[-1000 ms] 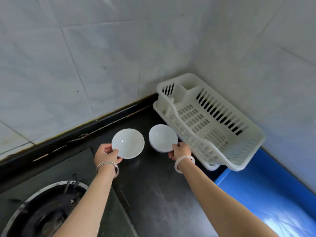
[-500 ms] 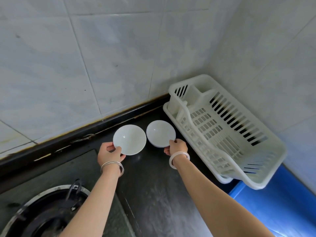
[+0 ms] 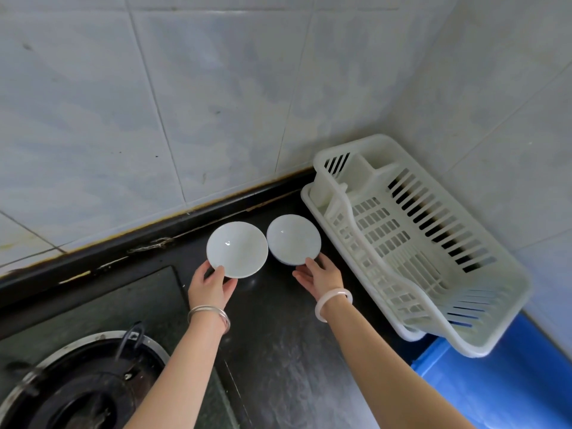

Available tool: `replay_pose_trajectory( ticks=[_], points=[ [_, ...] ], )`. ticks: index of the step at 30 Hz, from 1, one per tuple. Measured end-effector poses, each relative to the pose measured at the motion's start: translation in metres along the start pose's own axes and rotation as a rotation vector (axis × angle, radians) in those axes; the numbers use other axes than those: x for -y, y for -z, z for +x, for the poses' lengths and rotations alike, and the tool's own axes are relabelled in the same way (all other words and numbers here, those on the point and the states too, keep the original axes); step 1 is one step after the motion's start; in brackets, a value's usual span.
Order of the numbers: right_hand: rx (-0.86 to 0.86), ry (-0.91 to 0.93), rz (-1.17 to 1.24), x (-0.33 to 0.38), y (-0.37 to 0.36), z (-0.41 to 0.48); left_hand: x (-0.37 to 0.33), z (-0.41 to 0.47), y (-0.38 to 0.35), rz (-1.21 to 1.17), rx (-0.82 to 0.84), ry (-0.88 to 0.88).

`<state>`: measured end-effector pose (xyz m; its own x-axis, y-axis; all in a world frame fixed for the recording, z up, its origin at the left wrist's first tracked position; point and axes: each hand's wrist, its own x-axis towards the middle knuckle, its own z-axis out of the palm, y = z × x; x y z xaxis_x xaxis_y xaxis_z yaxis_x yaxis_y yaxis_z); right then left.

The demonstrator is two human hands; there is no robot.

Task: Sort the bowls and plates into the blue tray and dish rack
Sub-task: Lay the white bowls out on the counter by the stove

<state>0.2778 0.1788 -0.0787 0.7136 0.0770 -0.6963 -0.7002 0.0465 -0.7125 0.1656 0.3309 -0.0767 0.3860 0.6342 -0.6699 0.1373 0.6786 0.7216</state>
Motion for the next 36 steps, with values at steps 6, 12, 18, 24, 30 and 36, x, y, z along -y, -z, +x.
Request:
replay_pose_trajectory(
  ticks=[6, 12, 18, 24, 30, 36],
  points=[
    [0.001, 0.035, 0.014, 0.012, -0.021, 0.013, -0.004, 0.007, -0.011, -0.065, -0.056, -0.008],
    [0.026, 0.049, 0.004, 0.023, -0.045, 0.027, -0.012, 0.017, -0.021, -0.132, -0.100, -0.018],
    [0.033, 0.056, -0.006, 0.027, -0.056, 0.033, -0.015, 0.025, -0.025, -0.146, -0.124, -0.017],
    [0.044, 0.079, -0.124, 0.027, -0.062, 0.033, -0.012, 0.027, -0.025, -0.127, -0.137, -0.021],
    [0.119, 0.056, -0.251, 0.031, -0.057, 0.024, -0.010, 0.024, -0.027, -0.062, -0.138, -0.056],
    [0.181, 0.087, -0.367, 0.039, -0.036, -0.002, -0.004, 0.008, -0.016, 0.199, -0.035, -0.206]
  ],
)
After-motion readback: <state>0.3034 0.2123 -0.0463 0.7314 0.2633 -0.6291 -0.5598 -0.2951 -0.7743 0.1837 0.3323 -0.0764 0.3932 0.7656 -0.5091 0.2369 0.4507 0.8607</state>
